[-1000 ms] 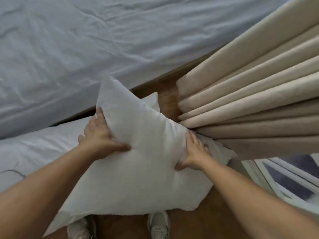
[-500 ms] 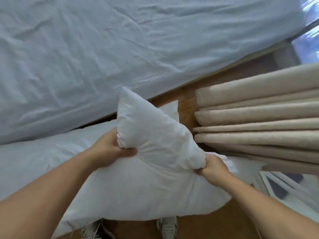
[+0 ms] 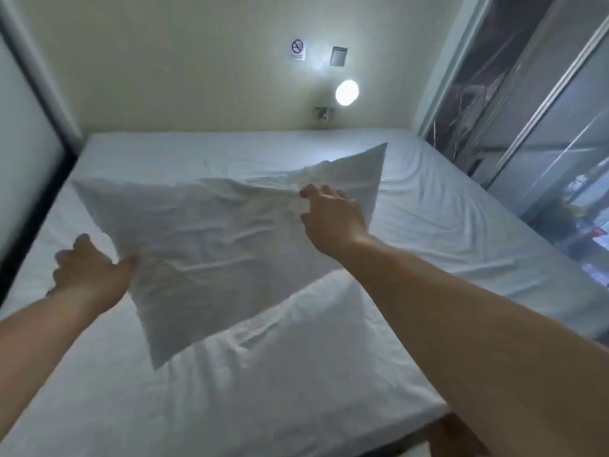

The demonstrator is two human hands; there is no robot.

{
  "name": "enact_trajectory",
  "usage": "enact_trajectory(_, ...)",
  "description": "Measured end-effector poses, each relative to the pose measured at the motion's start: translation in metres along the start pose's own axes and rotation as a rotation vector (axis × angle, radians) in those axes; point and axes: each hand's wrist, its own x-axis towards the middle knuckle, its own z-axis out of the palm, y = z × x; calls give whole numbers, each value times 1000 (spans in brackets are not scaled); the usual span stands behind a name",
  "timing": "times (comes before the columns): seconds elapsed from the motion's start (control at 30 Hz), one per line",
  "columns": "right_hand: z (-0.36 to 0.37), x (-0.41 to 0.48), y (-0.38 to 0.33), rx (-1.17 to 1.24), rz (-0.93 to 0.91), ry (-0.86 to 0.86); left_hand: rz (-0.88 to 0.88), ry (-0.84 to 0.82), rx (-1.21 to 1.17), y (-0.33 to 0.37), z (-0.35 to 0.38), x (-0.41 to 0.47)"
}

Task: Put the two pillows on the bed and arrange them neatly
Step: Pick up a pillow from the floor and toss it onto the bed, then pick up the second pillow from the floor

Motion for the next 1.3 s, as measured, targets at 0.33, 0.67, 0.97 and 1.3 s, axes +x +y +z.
enact_trajectory(0.33, 113, -153, 46, -137, 99, -712, 213, -383, 527, -94, 56, -72)
enact_trajectory(0.67, 264, -326, 142, -200, 72, -1185, 592, -930, 685, -242, 232, -227)
enact_trajectory(0.97, 405, -381, 181, -230, -42, -1201, 591, -879, 855, -319, 344, -245)
enact_trajectory(1.3, 235, -414, 129, -107, -94, -1465, 586, -1213, 784, -274, 218, -313)
